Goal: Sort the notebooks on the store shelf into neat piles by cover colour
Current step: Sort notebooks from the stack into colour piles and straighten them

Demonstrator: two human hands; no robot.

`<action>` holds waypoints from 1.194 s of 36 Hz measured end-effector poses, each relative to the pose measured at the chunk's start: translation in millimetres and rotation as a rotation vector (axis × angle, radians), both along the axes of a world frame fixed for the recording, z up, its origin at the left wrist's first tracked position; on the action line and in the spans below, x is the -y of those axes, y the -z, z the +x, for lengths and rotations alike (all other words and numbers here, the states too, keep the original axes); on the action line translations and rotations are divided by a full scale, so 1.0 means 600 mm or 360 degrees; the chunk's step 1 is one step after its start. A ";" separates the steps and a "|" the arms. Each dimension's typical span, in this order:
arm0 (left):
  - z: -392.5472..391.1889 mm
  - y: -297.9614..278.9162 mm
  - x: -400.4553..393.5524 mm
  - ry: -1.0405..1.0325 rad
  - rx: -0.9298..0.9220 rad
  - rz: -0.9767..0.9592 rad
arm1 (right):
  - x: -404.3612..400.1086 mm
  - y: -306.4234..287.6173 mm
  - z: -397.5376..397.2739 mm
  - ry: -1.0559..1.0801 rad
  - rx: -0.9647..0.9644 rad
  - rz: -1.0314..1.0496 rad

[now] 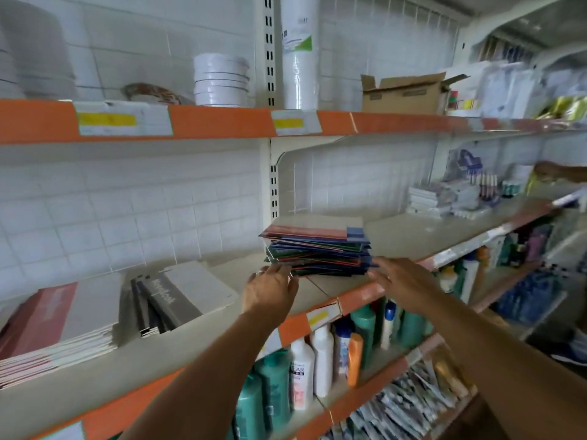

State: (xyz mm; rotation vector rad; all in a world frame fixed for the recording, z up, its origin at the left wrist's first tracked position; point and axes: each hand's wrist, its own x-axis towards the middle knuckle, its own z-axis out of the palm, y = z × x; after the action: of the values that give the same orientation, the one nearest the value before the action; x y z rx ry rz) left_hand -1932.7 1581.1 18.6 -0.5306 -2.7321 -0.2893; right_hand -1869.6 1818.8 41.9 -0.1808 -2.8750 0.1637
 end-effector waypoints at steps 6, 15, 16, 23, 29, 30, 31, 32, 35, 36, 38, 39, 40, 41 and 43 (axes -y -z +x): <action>-0.062 -0.020 -0.058 0.0049 -0.0019 0.0078 | -0.042 -0.030 -0.067 0.0069 -0.0060 0.0008; -0.135 -0.029 -0.160 0.0058 -0.0044 0.0091 | -0.102 -0.037 -0.155 -0.0068 0.0104 0.0236; -0.138 -0.029 -0.172 0.0047 -0.0040 0.0092 | -0.112 -0.035 -0.167 -0.0114 0.0087 0.0246; -0.148 -0.031 -0.249 -0.0136 0.0120 -0.0023 | -0.158 -0.023 -0.251 -0.0451 0.0015 0.0249; -0.142 -0.028 -0.271 -0.0299 0.0229 0.0014 | -0.162 -0.012 -0.293 -0.0636 0.0024 0.0325; -0.140 -0.029 -0.269 -0.0314 0.0212 0.0007 | -0.163 -0.009 -0.299 -0.0660 0.0012 0.0338; -0.138 -0.030 -0.267 -0.0325 0.0186 -0.0002 | -0.163 -0.007 -0.302 -0.0680 0.0004 0.0351; -0.134 -0.032 -0.265 -0.0331 0.0159 -0.0013 | -0.162 -0.005 -0.304 -0.0691 0.0003 0.0362; -0.123 -0.042 -0.257 -0.0314 0.0145 -0.0036 | -0.160 -0.002 -0.304 -0.0695 -0.0001 0.0375; -0.120 -0.045 -0.255 -0.0316 0.0174 -0.0057 | -0.159 -0.001 -0.303 -0.0694 -0.0021 0.0372; -0.115 -0.050 -0.249 -0.0351 0.0233 -0.0126 | -0.159 0.003 -0.303 -0.0689 -0.0068 0.0357; -0.114 -0.051 -0.247 -0.0378 0.0240 -0.0172 | -0.159 0.006 -0.304 -0.0684 -0.0082 0.0349; -0.114 -0.051 -0.244 -0.0406 0.0236 -0.0211 | -0.160 0.008 -0.304 -0.0681 -0.0094 0.0338; -0.113 -0.050 -0.243 -0.0435 0.0224 -0.0233 | -0.160 0.010 -0.305 -0.0679 -0.0112 0.0327; -0.112 -0.050 -0.242 -0.0493 0.0190 -0.0256 | -0.158 0.013 -0.304 -0.0674 -0.0157 0.0305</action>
State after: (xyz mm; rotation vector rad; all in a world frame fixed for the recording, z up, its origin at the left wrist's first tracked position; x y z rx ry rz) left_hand -1999.9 1726.1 48.6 -0.1270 -2.9150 -0.0237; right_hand -2052.3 1913.8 34.4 0.4602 -2.7686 -0.0261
